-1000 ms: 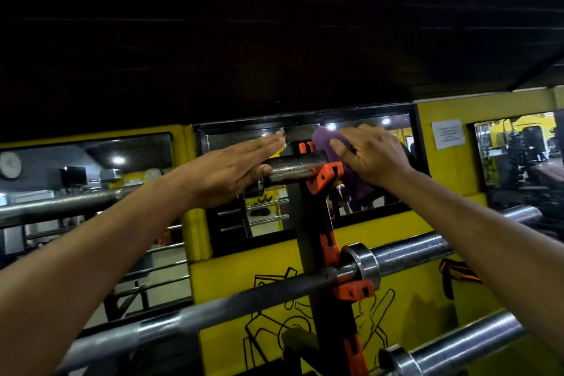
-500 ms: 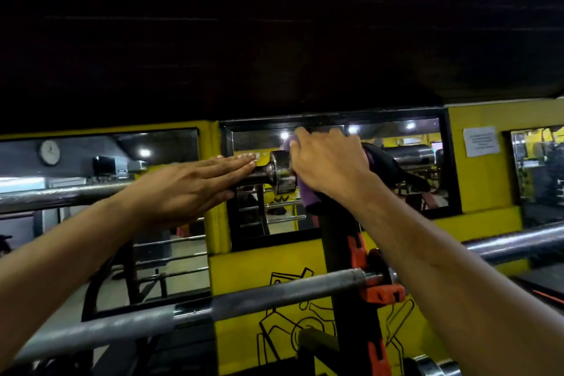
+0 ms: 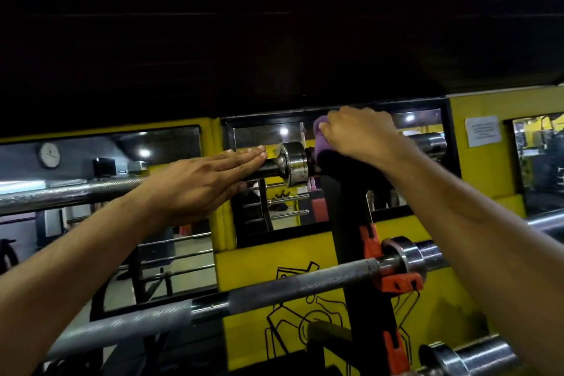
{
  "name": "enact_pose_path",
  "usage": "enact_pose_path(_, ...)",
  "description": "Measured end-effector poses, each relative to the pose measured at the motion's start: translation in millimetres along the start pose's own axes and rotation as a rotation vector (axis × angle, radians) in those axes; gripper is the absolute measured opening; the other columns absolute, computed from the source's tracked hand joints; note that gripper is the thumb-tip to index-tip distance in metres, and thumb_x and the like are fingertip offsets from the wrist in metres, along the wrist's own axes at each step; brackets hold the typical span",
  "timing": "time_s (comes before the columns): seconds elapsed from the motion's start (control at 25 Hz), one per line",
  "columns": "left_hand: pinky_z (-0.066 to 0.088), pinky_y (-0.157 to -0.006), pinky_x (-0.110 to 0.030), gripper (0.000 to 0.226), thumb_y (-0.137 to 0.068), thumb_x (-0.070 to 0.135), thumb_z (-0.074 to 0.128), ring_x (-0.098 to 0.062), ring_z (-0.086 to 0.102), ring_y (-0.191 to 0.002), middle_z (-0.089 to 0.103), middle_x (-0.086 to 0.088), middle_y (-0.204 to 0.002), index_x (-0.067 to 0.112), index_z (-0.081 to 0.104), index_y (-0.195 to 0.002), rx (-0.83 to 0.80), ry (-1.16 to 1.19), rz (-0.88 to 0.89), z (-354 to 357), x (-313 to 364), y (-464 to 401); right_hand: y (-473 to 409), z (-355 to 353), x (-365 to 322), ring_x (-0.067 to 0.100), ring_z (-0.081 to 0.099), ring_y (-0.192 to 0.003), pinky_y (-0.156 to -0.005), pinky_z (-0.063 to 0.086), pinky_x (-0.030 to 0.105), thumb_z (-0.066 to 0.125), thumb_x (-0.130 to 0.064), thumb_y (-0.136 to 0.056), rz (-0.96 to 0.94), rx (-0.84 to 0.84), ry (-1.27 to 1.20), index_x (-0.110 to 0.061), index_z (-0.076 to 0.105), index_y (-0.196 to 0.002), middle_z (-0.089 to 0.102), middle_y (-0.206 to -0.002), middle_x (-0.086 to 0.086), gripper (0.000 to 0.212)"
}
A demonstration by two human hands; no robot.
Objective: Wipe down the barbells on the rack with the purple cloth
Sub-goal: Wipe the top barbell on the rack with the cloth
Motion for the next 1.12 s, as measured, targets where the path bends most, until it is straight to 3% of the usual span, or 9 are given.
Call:
enact_pose_path(0.12,0.028,-0.120,-0.038,0.059,-0.083,0.075,-0.018,-0.005,0.001,-0.146,-0.019,0.034,-0.152,0.062,-0.028,-0.139,-0.002,-0.014,-0.009,4.0,-2.4,-0.7,51.0,14.6,-26.3,0.034,0.060,-0.097,-0.075,0.050,0.045,0.046,-0.037,-0.102,-0.100,0.332,0.169,-0.014,0.052,-0.120,0.062,-0.111,0.010,0.030)
enact_pose_path(0.24,0.022,-0.119,-0.034,0.058,-0.086,0.073,-0.013,-0.005,0.000,-0.146,-0.019,0.033,-0.153,0.061,-0.027,-0.141,0.015,-0.008,-0.014,7.5,-4.6,-1.4,87.2,25.8,-11.4,0.033,0.058,-0.093,-0.072,0.044,0.043,0.057,-0.034,-0.096,-0.240,0.323,0.276,-0.015,0.042,-0.115,0.055,-0.112,0.010,0.031)
enact_pose_path(0.36,0.017,-0.118,-0.032,0.065,-0.082,0.076,-0.019,-0.005,-0.001,-0.146,-0.017,0.031,-0.156,0.059,-0.024,-0.144,0.020,0.000,-0.029,8.2,-5.3,-1.8,41.7,8.8,18.3,0.034,0.062,-0.093,-0.073,0.044,0.042,0.043,-0.040,-0.102,0.006,0.246,0.042,-0.015,0.044,-0.119,0.060,-0.111,0.008,0.030)
enact_pose_path(0.44,0.016,-0.116,-0.029,0.063,-0.081,0.076,-0.021,-0.004,-0.001,-0.145,-0.015,0.030,-0.156,0.060,-0.025,-0.142,0.031,0.003,-0.037,6.5,-3.6,-0.4,18.5,6.9,-2.3,0.028,0.064,-0.087,-0.075,0.051,0.042,0.039,-0.040,-0.104,0.014,0.163,-0.138,-0.018,0.044,-0.123,0.063,-0.105,0.002,0.030)
enact_pose_path(0.56,0.021,-0.114,-0.031,0.060,-0.081,0.076,-0.021,-0.004,0.001,-0.144,-0.011,0.028,-0.156,0.063,-0.027,-0.139,0.037,-0.001,-0.043,4.5,-2.5,-1.3,37.9,9.9,-38.5,0.017,0.051,-0.072,-0.064,0.043,0.034,0.041,-0.035,-0.105,-0.110,0.339,-0.156,-0.013,0.043,-0.123,0.052,-0.088,-0.003,0.028)
enact_pose_path(0.68,0.030,-0.115,-0.037,0.062,-0.080,0.077,-0.021,-0.005,0.003,-0.144,-0.010,0.028,-0.157,0.062,-0.025,-0.140,0.024,0.012,-0.062,4.8,-4.8,-1.5,75.3,14.4,-28.4,0.015,0.043,-0.072,-0.067,0.041,0.035,0.050,-0.029,-0.101,-0.269,0.454,-0.210,-0.018,0.045,-0.103,0.054,-0.086,0.000,0.012)
enact_pose_path(0.92,0.040,-0.113,-0.047,0.062,-0.088,0.078,-0.003,-0.009,0.022,-0.146,0.001,0.026,-0.162,0.061,-0.006,-0.147,-0.011,0.078,-0.085,-6.1,-1.4,-2.7,112.4,-1.9,-1.5,0.009,0.042,-0.075,-0.071,0.033,0.027,0.051,-0.034,-0.100,-0.505,0.176,-0.313,-0.031,0.031,-0.092,0.049,-0.085,-0.010,0.022)
enact_pose_path(1.04,0.035,-0.116,-0.051,0.079,-0.087,0.081,0.032,-0.010,0.015,-0.150,-0.003,0.025,-0.164,0.052,0.002,-0.154,0.120,0.348,-0.042,-26.9,33.7,-5.8,133.7,-5.8,0.2,-0.001,0.047,-0.078,-0.071,0.039,0.027,0.043,-0.040,-0.103,-0.494,-0.002,-0.414,-0.039,0.031,-0.095,0.049,-0.087,-0.018,0.014)
enact_pose_path(1.12,0.033,-0.118,-0.045,0.088,-0.087,0.063,0.059,-0.007,0.021,-0.150,0.011,0.020,-0.165,0.044,0.009,-0.156,0.121,0.480,0.072,-33.2,82.3,-17.1,146.9,-1.9,-6.2,0.000,0.056,-0.086,-0.078,0.048,0.029,0.043,-0.040,-0.104,-0.462,-0.088,-0.588,-0.040,0.040,-0.105,0.059,-0.096,-0.016,0.003)
Point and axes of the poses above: each hand's wrist, its own y-axis away from the middle knuckle, its own z-axis out of the palm, x = y × z, the point moved 4 cm from there along -y, towards the middle knuckle
